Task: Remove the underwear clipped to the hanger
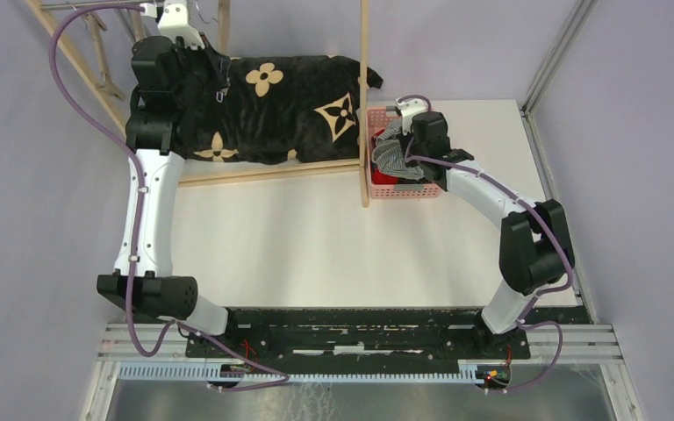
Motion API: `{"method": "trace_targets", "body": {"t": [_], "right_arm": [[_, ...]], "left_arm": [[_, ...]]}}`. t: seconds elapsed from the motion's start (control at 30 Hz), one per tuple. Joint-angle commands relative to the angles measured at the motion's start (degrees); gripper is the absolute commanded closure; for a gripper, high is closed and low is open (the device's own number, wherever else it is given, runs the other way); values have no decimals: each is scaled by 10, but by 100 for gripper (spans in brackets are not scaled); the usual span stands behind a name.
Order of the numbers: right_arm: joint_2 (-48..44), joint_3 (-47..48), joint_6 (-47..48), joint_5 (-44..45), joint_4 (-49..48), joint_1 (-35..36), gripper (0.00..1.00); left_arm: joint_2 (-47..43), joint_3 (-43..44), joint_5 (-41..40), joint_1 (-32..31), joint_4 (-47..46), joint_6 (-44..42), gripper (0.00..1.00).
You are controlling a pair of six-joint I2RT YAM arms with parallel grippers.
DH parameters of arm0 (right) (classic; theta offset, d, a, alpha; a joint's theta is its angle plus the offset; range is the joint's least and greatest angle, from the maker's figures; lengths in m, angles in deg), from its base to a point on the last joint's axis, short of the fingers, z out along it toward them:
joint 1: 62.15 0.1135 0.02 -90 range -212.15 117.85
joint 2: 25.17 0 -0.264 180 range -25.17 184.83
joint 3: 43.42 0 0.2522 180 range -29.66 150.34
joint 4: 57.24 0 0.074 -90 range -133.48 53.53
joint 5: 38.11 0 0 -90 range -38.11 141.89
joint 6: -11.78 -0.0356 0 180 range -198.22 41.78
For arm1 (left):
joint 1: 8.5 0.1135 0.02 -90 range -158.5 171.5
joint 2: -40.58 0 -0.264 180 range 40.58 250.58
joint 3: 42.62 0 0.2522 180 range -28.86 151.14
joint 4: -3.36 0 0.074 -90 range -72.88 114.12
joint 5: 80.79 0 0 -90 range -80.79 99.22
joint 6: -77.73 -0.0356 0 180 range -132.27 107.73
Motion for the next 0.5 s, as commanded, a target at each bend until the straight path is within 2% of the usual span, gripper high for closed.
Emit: {"method": "trace_targets", "body": {"t": [0.0,0.17,0.37,0.47], "right_arm": [[8,29,-12,-25,-45,-5,99],[14,33,-10,-28,-49,-6,99],[23,35,-9,-28,-58,-9,99],[29,44,-9,-36,-57,-12,99]], "left_arm": [[18,48,1,6,-47,19,97],[42,68,-8,10,-60,24,97],[95,136,-21,15,-23,27,97],[113,147,-28,17,-9,31,92]]}}
